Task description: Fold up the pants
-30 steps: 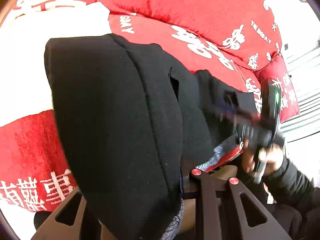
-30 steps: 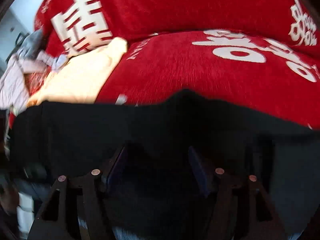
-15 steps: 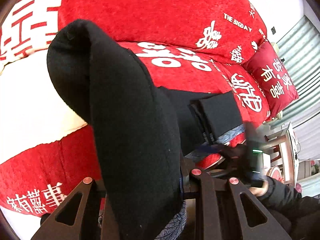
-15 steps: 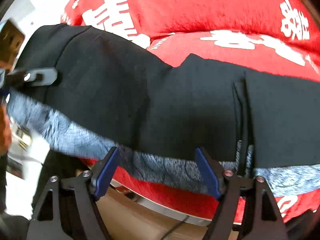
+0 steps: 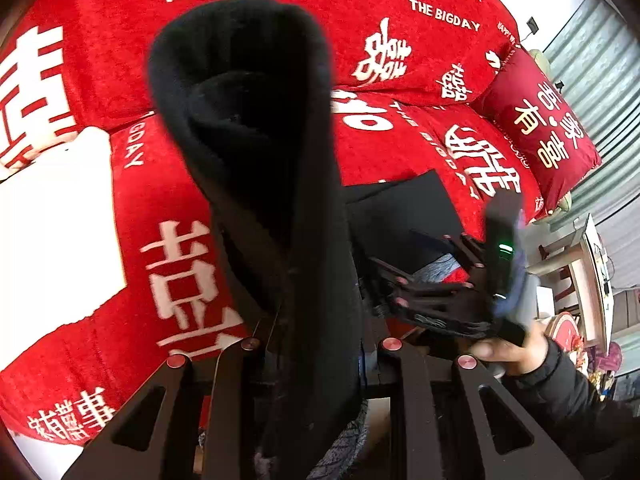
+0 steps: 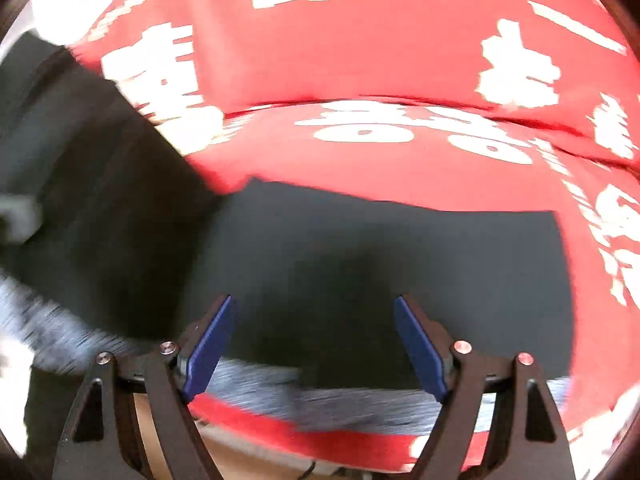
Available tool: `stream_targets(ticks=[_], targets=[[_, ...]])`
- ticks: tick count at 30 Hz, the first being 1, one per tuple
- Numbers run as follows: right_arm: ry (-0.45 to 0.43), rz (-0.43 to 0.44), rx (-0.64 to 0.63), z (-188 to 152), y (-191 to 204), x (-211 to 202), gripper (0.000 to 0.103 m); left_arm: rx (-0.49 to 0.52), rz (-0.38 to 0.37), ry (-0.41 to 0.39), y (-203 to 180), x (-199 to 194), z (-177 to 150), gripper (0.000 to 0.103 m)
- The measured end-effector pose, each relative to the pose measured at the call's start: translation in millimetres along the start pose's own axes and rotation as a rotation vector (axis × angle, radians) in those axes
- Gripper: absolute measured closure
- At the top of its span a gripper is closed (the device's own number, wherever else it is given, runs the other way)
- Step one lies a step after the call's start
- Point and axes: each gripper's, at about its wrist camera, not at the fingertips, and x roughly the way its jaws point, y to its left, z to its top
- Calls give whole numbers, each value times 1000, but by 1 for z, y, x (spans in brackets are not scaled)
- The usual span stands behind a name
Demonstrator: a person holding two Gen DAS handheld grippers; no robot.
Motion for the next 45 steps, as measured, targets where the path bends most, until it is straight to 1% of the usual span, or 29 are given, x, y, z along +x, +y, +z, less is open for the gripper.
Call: stream_targets(ticks=[2,3,4,5,6,7,8,9,11,15,17,19,20,22,24,26,28,30,31,33,34,36,38,39,40,41,42,43,45], targets=[[38,-7,35,-2,-7,17,19,19,-5,9,-17,8,8,78],[54,-13,44,-3,-3,25,18,38,-4,13,-29,12,13,78],[45,-48,16,-5,3,33,15,53,-3,15,-35,15,15,78],[30,-73,-27,-6,10,37,6,68,-4,19,-42,17,17,79],[36,-111,-88,-9,21,46,0,80,-3,28,-50,22,20,79],[38,-175,-142,-14,29,52,0,87,0,36,-57,26,22,79],[33,-195,-142,-16,29,53,0,95,24,35,-62,29,24,79],[22,-184,-120,-16,24,52,0,98,28,31,-65,30,27,79],[10,-165,-117,-19,18,49,0,78,10,30,-64,30,30,79],[-23,-174,-134,-27,24,45,0,63,12,36,-64,34,31,79],[-48,-130,-94,-26,19,31,0,61,6,34,-65,34,31,79],[-81,-101,-10,-20,0,13,0,64,5,41,-69,37,32,79],[-94,-97,12,-16,-12,5,0,70,6,47,-72,40,33,79],[-125,-109,54,-15,-42,-16,0,87,-7,56,-85,46,37,79],[-125,-146,103,-16,-80,-31,0,103,-19,62,-100,52,42,80],[-135,-187,167,-22,-114,-43,0,141,-20,71,-124,64,50,80],[-139,-210,265,-33,-152,-52,0,177,-14,88,-146,80,56,80],[-131,-195,362,-46,-181,-54,0,198,-22,121,-167,103,62,82],[-124,-181,405,-53,-192,-53,0,201,-22,150,-178,120,65,82],[-110,-166,444,-63,-204,-50,0,216,-13,185,-194,150,68,82],[-103,-160,452,-69,-207,-46,0,214,0,212,-201,171,70,82],[-95,-142,451,-78,-207,-43,0,212,22,249,-207,200,68,82],[-94,-119,458,-85,-209,-42,0,191,21,266,-205,216,67,81],[-101,-105,468,-88,-211,-45,0,180,2,257,-204,216,66,77],[-116,-94,477,-91,-213,-49,0,172,-11,248,-205,213,67,67],[-129,-89,483,-94,-216,-54,0,167,-26,246,-205,208,68,60],[-136,-84,486,-96,-217,-57,0,163,-41,243,-206,202,70,46],[-141,-70,491,-98,-220,-61,0,164,-45,222,-207,191,72,34],[-148,-17,508,-100,-224,-69,0,156,-67,160,-207,169,79,24]])
